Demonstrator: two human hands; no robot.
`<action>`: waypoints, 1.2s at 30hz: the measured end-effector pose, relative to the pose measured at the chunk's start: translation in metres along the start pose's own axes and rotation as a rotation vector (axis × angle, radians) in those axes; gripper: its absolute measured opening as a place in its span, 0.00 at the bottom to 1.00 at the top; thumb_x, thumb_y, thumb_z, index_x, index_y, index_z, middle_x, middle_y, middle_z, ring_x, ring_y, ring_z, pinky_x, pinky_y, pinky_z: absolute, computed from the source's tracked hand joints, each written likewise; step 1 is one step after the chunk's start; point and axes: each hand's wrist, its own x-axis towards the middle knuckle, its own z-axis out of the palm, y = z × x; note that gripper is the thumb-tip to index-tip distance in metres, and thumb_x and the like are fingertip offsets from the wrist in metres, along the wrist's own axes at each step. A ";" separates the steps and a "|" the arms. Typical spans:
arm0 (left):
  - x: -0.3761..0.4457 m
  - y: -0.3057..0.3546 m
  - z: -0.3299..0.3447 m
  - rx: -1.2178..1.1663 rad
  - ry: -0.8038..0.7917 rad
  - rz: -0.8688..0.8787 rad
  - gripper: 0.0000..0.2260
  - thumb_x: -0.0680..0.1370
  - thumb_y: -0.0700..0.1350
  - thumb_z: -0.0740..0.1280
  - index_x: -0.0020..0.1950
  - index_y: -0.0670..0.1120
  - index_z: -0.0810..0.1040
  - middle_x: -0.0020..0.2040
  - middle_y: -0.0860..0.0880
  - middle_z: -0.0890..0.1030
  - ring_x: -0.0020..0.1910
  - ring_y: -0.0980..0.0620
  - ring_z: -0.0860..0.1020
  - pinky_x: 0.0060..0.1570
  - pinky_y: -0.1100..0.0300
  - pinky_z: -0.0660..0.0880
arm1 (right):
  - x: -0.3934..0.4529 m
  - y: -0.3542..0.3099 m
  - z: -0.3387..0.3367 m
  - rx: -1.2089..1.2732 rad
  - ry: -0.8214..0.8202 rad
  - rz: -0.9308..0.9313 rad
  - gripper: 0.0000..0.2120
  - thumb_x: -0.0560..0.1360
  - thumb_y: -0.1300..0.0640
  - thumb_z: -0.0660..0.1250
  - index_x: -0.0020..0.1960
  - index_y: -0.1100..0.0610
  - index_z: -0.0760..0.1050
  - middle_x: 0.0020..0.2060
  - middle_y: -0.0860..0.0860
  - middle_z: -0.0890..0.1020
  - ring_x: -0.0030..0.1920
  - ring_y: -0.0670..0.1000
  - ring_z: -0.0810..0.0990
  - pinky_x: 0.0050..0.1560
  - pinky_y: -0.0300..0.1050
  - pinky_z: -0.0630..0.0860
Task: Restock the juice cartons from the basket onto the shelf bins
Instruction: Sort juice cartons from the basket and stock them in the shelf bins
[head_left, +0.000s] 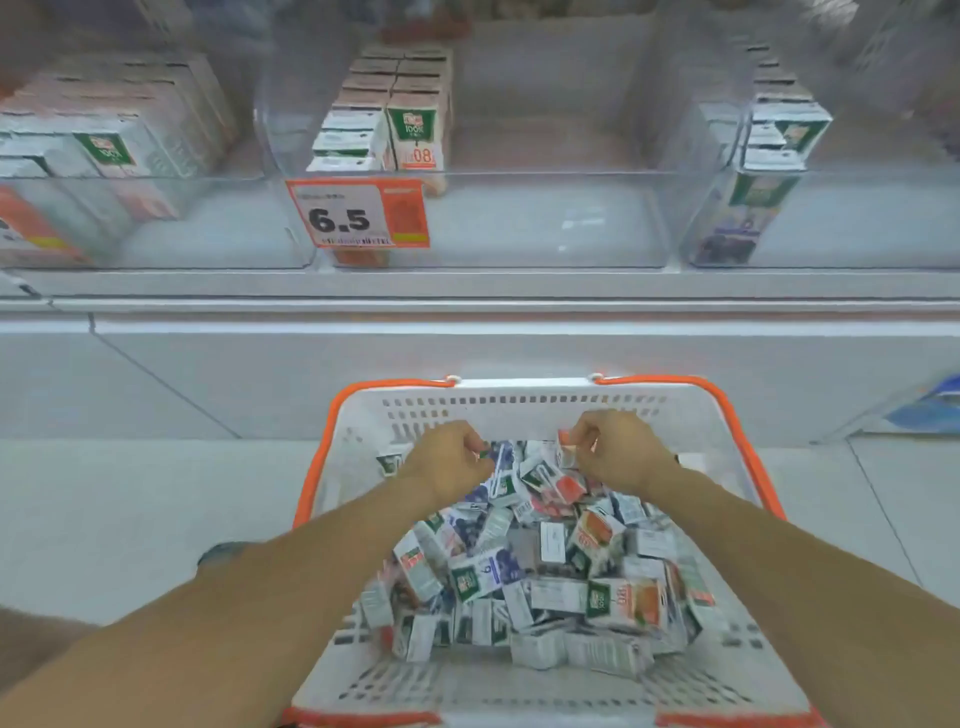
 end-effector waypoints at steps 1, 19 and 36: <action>0.003 -0.010 0.018 -0.025 -0.001 -0.019 0.10 0.77 0.46 0.70 0.56 0.43 0.77 0.46 0.49 0.77 0.47 0.47 0.77 0.51 0.56 0.76 | -0.001 0.007 0.008 -0.033 0.061 0.006 0.07 0.75 0.61 0.66 0.49 0.51 0.77 0.47 0.49 0.80 0.47 0.49 0.79 0.41 0.36 0.70; 0.060 -0.010 0.111 0.021 0.066 -0.255 0.36 0.72 0.57 0.75 0.71 0.41 0.64 0.66 0.41 0.67 0.66 0.43 0.68 0.61 0.51 0.71 | 0.026 0.025 0.060 -0.488 0.042 -0.021 0.32 0.71 0.44 0.70 0.72 0.42 0.64 0.63 0.54 0.65 0.65 0.58 0.64 0.65 0.57 0.63; 0.052 -0.012 0.058 -0.275 -0.136 -0.449 0.30 0.68 0.34 0.76 0.68 0.40 0.72 0.52 0.45 0.74 0.55 0.45 0.75 0.54 0.55 0.75 | 0.016 -0.001 0.047 -0.020 -0.074 -0.035 0.19 0.68 0.50 0.78 0.52 0.47 0.71 0.54 0.46 0.74 0.59 0.50 0.70 0.59 0.47 0.65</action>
